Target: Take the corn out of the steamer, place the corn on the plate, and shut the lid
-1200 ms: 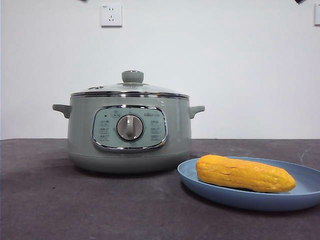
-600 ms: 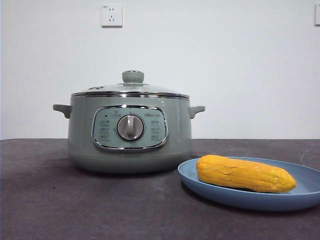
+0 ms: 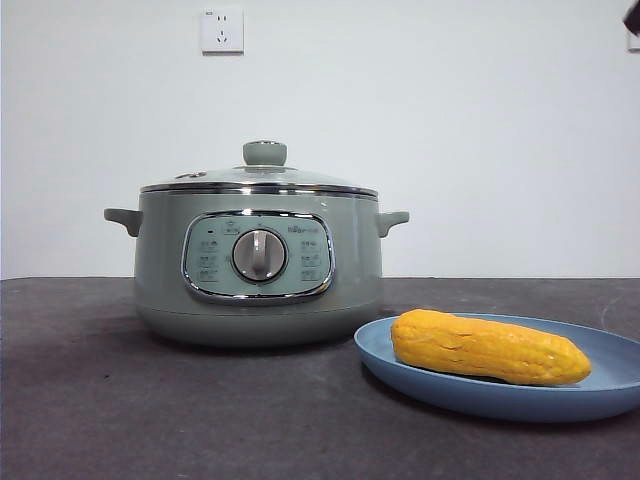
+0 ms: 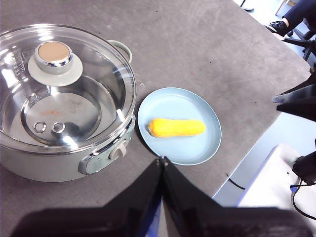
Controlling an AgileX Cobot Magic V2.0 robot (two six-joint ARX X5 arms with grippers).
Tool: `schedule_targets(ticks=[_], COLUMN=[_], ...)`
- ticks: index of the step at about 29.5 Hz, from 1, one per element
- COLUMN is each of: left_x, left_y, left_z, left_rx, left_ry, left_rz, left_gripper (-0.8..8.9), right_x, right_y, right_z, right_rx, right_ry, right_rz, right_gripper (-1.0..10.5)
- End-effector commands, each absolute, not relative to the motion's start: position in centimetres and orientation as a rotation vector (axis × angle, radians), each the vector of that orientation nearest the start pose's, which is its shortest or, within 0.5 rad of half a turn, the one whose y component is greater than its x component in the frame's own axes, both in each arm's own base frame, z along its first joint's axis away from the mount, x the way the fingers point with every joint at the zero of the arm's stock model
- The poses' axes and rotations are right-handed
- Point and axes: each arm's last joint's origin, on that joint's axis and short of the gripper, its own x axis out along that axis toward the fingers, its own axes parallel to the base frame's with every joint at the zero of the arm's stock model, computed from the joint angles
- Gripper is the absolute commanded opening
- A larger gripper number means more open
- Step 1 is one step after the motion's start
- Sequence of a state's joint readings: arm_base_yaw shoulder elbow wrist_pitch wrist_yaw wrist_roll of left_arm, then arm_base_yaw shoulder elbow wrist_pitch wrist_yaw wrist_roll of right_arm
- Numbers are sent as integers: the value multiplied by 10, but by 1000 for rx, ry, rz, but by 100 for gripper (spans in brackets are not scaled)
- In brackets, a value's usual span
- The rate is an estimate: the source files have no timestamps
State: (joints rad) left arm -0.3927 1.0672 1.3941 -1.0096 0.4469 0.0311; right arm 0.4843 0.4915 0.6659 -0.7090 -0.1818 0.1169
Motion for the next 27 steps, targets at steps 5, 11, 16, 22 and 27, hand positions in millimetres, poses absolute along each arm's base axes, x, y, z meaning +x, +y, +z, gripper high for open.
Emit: schedule_targets(ticks=[5,11,16,22,27], left_x=[161,161,164,171,171], left_y=[-80,-80,-81,-81,-67], left_z=[408,408,412,421,436], left_rx=[7,8,10,33,109], left_ry=[696,696,646,524,342], left_rz=[-815,-814,-815,-768,-662], left_gripper=[-4,-4,-4,-4,-4], right_x=[87,87,87,87,87], right_y=[51,51,51,51,51], right_z=[283,283,283,283,283], right_rx=[31,31,31,31,31], right_ry=[566,566,566,566,566], right_rz=[613,613,612,612,613], right_gripper=[1,1,2,1,1])
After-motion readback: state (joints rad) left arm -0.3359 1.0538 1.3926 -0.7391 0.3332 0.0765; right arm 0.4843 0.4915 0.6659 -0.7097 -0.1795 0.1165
